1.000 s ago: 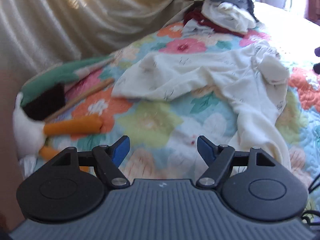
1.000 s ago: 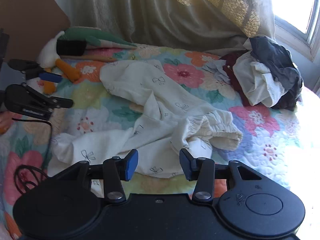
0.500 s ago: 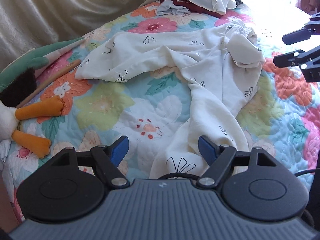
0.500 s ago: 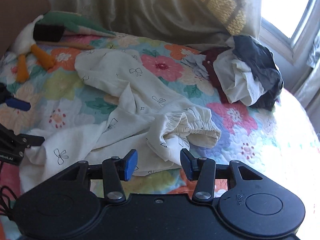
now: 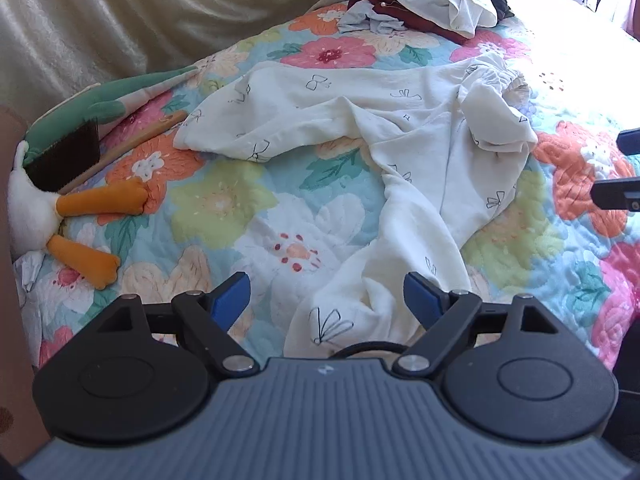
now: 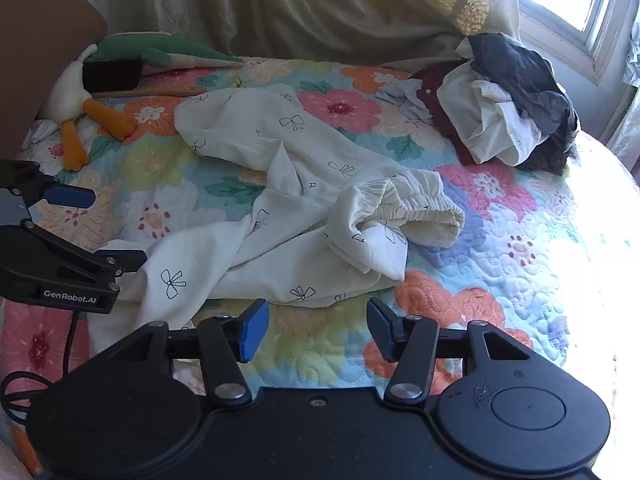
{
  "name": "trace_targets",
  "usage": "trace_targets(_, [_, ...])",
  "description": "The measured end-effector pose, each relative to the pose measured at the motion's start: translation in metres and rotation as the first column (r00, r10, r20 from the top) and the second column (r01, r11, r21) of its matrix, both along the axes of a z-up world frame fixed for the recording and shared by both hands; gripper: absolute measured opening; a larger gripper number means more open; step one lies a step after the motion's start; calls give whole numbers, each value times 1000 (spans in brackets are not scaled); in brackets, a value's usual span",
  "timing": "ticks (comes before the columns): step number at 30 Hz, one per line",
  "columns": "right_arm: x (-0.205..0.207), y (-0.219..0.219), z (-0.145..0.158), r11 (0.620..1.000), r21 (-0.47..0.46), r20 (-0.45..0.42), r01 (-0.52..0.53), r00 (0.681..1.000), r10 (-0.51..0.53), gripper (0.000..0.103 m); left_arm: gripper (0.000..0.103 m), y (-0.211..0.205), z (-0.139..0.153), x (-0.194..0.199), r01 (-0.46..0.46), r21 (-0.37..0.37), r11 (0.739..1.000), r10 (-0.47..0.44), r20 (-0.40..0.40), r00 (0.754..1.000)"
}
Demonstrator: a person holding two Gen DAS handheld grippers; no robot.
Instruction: Fold clothes
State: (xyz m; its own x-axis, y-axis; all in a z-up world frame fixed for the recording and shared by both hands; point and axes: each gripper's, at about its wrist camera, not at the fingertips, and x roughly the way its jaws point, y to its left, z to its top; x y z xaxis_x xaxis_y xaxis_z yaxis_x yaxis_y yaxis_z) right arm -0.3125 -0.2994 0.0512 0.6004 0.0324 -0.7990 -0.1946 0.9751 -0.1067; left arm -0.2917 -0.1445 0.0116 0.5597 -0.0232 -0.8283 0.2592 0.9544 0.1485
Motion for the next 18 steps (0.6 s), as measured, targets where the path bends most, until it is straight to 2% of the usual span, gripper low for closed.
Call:
trace_targets(3, [-26, 3, 8, 998, -56, 35, -28, 999, 30, 59, 92, 5, -3, -12, -26, 2, 1000, 26, 6, 1000])
trace_targets(7, [-56, 1, 11, 991, -91, 64, -102, 992, 108, 60, 92, 3, -14, -16, -61, 27, 998, 61, -17, 998])
trace_targets(12, [-81, -13, 14, 985, -134, 74, -108, 990, 119, 61, 92, 0, -1, -41, -7, 51, 999, 7, 10, 1000])
trace_targets(14, [-90, -18, 18, 983, -161, 68, -88, 993, 100, 61, 92, 4, 10, -50, 6, 36, 999, -8, 38, 999])
trace_targets(18, [-102, -22, 32, 979, -176, 88, -105, 989, 122, 66, 92, 19, 24, -43, -41, -32, 999, 42, 35, 999])
